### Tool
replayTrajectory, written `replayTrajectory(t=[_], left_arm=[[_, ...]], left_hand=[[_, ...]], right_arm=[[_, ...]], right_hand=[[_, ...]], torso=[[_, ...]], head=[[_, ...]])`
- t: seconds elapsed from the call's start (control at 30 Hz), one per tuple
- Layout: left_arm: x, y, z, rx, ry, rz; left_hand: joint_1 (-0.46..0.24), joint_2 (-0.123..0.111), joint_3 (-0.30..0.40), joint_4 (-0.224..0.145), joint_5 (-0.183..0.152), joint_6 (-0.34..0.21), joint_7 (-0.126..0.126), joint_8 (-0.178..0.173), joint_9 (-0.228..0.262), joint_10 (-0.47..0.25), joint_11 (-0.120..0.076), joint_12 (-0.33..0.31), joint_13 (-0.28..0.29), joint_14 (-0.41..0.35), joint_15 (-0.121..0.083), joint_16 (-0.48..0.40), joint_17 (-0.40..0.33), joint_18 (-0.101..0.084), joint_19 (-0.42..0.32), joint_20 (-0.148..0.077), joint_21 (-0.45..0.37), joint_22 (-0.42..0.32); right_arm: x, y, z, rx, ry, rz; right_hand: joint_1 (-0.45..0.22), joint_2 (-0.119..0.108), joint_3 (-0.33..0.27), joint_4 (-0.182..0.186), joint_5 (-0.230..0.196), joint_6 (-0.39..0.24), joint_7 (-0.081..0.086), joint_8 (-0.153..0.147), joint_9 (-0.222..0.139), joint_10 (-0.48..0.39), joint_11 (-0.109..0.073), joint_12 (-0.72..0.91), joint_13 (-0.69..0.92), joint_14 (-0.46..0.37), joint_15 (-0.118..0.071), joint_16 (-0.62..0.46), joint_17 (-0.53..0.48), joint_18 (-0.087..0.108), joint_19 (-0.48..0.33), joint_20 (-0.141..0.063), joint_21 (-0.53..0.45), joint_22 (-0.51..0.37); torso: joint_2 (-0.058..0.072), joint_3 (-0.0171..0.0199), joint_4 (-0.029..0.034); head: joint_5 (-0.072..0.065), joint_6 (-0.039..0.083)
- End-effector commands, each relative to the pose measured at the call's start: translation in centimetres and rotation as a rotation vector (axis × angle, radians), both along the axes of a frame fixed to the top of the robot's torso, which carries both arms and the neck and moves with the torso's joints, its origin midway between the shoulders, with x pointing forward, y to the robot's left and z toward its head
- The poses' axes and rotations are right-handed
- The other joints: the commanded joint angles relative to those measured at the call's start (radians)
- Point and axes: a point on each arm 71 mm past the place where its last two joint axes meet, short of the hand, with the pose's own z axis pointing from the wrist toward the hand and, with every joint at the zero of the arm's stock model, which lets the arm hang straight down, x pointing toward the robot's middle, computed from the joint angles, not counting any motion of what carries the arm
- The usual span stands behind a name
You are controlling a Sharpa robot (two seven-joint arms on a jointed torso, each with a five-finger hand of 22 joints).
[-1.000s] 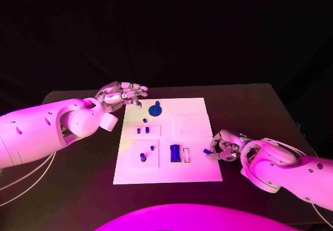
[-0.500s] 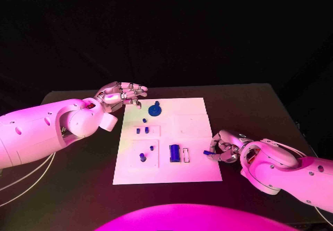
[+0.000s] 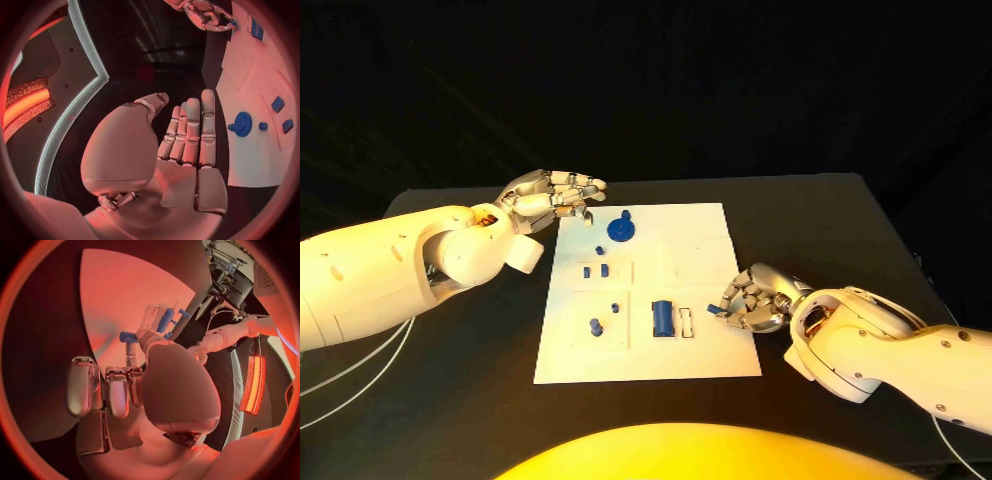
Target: Assemble the parts on the task board
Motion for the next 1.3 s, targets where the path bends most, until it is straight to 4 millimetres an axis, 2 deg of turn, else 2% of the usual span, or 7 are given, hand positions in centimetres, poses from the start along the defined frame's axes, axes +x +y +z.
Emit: replayTrajectory(t=[0.03, 0.37, 0.53, 0.63, 0.83, 1.0, 1.3], left_arm=[[-0.1, -0.3, 0.1, -0.015, -0.008, -0.019], [-0.1, -0.4, 0.1, -0.018, -0.006, -0.020], [-0.1, -0.3, 0.1, -0.017, -0.005, -0.019], [-0.1, -0.3, 0.1, -0.018, -0.005, -0.019], [-0.1, -0.2, 0.1, -0.015, -0.003, -0.016], [-0.1, -0.2, 0.1, -0.013, 0.001, -0.016], [-0.2, 0.0, 0.0, -0.006, 0.013, -0.016]], left_hand=[[0.003, 0.003, 0.000, 0.004, 0.005, -0.010, 0.000, 0.003, -0.001, -0.005, 0.002, 0.005, -0.001, -0.006, 0.000, -0.004, -0.001, 0.014, 0.009, 0.000, -0.007, -0.001], [0.002, 0.004, 0.000, 0.005, 0.006, -0.010, 0.000, 0.004, -0.001, -0.005, 0.002, 0.005, -0.001, -0.006, 0.000, -0.004, -0.001, 0.014, 0.009, 0.001, -0.007, -0.001], [0.000, 0.004, -0.001, 0.007, 0.006, -0.010, 0.000, 0.004, -0.001, -0.005, 0.002, 0.005, -0.002, -0.006, 0.000, -0.004, -0.001, 0.014, 0.009, 0.001, -0.008, -0.001], [-0.010, 0.011, -0.003, 0.020, 0.006, -0.011, 0.000, 0.006, -0.002, -0.006, 0.003, 0.006, -0.003, -0.005, 0.001, -0.004, 0.000, 0.013, 0.010, 0.002, -0.012, -0.004], [-0.014, 0.013, -0.003, 0.024, 0.007, -0.011, 0.000, 0.006, -0.002, -0.007, 0.003, 0.006, -0.003, -0.005, 0.001, -0.003, 0.000, 0.013, 0.010, 0.002, -0.014, -0.005], [-0.014, 0.013, -0.003, 0.024, 0.007, -0.011, 0.000, 0.006, -0.002, -0.007, 0.003, 0.006, -0.003, -0.005, 0.001, -0.003, 0.000, 0.013, 0.010, 0.002, -0.014, -0.005], [-0.016, 0.013, -0.004, 0.027, 0.007, -0.012, 0.000, 0.006, -0.002, -0.007, 0.003, 0.006, -0.003, -0.005, 0.002, -0.003, 0.000, 0.013, 0.011, 0.003, -0.015, -0.006]], right_arm=[[-0.3, 0.8, -0.4, 0.108, 0.107, -0.049], [-0.2, 2.3, -0.9, 0.124, 0.156, -0.045], [0.0, 2.9, -1.4, 0.108, 0.164, -0.038], [0.1, 3.2, -1.7, 0.091, 0.168, -0.027], [0.3, 3.6, -2.2, 0.046, 0.185, 0.007], [0.2, 4.0, -2.5, 0.025, 0.207, 0.035], [0.1, 4.3, -2.6, 0.016, 0.220, 0.054]], right_hand=[[-0.017, 0.001, 0.022, -0.013, -0.001, -0.001, -0.006, 0.005, 0.035, 0.086, -0.005, 0.000, 0.233, 0.094, -0.008, -0.003, 0.211, -0.004, 0.026, -0.006, -0.005, 0.168], [-0.045, -0.010, 0.031, -0.014, -0.002, -0.002, -0.005, 0.008, 0.040, 0.084, -0.004, -0.003, 0.231, 0.093, -0.008, -0.005, 0.205, -0.001, 0.022, -0.005, -0.021, 0.163], [-0.097, -0.022, 0.024, 0.001, -0.006, -0.001, -0.002, 0.011, 0.046, 0.082, -0.001, -0.006, 0.228, 0.092, -0.005, -0.005, 0.203, 0.000, 0.021, -0.003, -0.026, 0.162], [-0.113, -0.023, 0.019, 0.006, -0.006, -0.001, -0.001, 0.012, 0.048, 0.082, -0.001, -0.006, 0.228, 0.092, -0.005, -0.005, 0.204, 0.000, 0.020, -0.003, -0.030, 0.161], [-0.166, -0.017, 0.004, 0.027, -0.007, -0.001, 0.001, 0.015, 0.053, 0.080, 0.001, -0.009, 0.226, 0.092, -0.003, -0.006, 0.201, 0.001, 0.019, -0.001, -0.037, 0.160], [-0.186, -0.018, -0.003, 0.028, -0.006, -0.002, 0.001, 0.016, 0.055, 0.079, 0.002, -0.012, 0.224, 0.091, -0.003, -0.007, 0.198, 0.002, 0.018, -0.001, -0.040, 0.159], [-0.207, -0.013, -0.008, 0.029, -0.006, -0.001, 0.001, 0.018, 0.057, 0.077, 0.001, -0.015, 0.221, 0.091, -0.003, -0.007, 0.197, 0.002, 0.018, 0.000, -0.043, 0.158]], torso=[[0.000, 0.0006, -0.0003], [0.001, 0.0004, -0.0002], [0.001, 0.0011, -0.0011], [0.001, 0.0015, -0.0006], [0.001, 0.0010, -0.0010], [0.001, 0.0020, -0.0001], [0.000, 0.0014, -0.0015]], head=[[0.000, -0.002], [-0.003, -0.003], [-0.002, -0.004], [-0.003, -0.003], [-0.005, -0.006], [-0.004, -0.008], [-0.004, -0.010]])
